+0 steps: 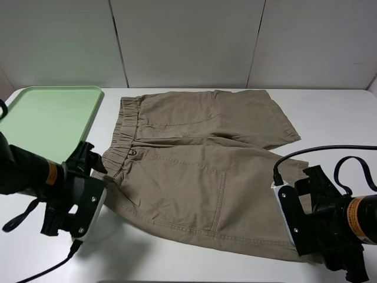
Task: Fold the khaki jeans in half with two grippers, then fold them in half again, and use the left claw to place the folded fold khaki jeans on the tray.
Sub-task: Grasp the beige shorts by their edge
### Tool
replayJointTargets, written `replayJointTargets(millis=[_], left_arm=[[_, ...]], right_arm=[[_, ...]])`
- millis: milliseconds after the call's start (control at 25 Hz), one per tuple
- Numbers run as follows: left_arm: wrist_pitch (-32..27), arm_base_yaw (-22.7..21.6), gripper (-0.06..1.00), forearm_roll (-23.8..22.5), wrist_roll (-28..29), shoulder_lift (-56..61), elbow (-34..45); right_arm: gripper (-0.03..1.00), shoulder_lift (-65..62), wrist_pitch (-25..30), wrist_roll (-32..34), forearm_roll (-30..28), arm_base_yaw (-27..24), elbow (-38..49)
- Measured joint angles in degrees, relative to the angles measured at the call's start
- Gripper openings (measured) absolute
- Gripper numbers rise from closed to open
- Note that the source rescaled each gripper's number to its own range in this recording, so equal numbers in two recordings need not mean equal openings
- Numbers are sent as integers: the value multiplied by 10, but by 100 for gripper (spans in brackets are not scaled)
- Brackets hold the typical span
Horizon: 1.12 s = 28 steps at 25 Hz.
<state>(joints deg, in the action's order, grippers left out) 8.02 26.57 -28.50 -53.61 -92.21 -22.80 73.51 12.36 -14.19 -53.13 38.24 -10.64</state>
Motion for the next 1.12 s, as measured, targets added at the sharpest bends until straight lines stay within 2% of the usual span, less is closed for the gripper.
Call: replayJointTargets(millis=[200, 600, 800, 1120], left_arm=[[4, -31, 89, 9, -8, 0, -8], [30, -32, 88, 9, -52, -24, -8], [72, -33, 88, 15, -58, -46, -11], [92, -33, 88, 18, -58, -48, -11]], right_arm=[[92, 0, -1, 41, -31, 0, 0], [92, 0, -2, 45, -36, 0, 0], [92, 0, -2, 46, -35, 0, 0], [92, 11, 14, 46, 19, 47, 0]])
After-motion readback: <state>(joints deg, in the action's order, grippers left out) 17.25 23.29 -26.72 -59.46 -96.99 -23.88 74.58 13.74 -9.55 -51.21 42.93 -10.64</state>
